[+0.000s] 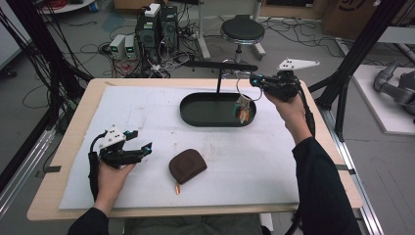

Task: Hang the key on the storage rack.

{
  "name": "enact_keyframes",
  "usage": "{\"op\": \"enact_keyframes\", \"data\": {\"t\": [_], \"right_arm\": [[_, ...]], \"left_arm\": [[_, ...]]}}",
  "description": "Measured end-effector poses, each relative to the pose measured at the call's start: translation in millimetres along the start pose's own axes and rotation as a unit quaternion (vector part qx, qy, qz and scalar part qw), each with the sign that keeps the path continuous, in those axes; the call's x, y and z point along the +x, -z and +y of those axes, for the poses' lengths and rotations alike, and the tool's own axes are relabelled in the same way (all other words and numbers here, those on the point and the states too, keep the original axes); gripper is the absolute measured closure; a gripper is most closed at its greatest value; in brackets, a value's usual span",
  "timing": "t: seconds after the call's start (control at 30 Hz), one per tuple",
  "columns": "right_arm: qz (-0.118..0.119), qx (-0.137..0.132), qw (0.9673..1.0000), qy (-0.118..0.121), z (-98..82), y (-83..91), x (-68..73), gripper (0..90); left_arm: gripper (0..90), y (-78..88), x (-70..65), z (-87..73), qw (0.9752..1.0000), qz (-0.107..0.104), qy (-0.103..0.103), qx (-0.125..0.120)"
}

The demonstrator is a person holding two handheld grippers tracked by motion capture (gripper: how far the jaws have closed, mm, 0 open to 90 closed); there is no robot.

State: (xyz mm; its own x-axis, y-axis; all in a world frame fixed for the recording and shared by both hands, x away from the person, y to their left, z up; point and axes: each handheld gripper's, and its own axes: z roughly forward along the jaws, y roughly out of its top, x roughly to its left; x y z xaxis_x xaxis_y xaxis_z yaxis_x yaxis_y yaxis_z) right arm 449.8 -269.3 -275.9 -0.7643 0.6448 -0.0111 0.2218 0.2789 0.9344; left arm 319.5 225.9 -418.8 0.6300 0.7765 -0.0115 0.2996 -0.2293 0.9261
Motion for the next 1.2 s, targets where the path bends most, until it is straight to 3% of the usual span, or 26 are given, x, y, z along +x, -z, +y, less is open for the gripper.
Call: {"op": "enact_keyframes", "data": {"t": [0.43, 0.73, 1.2], "right_arm": [[-0.043, 0.020, 0.9987, -0.019, -0.7, -21.9, -28.4, 88.4], [-0.060, 0.018, 0.9968, -0.050, -9.4, -29.7, -46.8, 88.4], [-0.071, 0.014, 0.9951, -0.067, -15.6, -37.0, -55.8, 88.4]], "left_arm": [[26.9, -4.2, -0.3, 0.3, 1.0000, -0.009, 0.000, -0.001], [26.9, -3.9, -0.2, 0.1, 1.0000, -0.010, 0.000, -0.001], [26.9, -0.8, 1.3, -2.7, 1.0000, -0.008, 0.001, 0.002]]}}
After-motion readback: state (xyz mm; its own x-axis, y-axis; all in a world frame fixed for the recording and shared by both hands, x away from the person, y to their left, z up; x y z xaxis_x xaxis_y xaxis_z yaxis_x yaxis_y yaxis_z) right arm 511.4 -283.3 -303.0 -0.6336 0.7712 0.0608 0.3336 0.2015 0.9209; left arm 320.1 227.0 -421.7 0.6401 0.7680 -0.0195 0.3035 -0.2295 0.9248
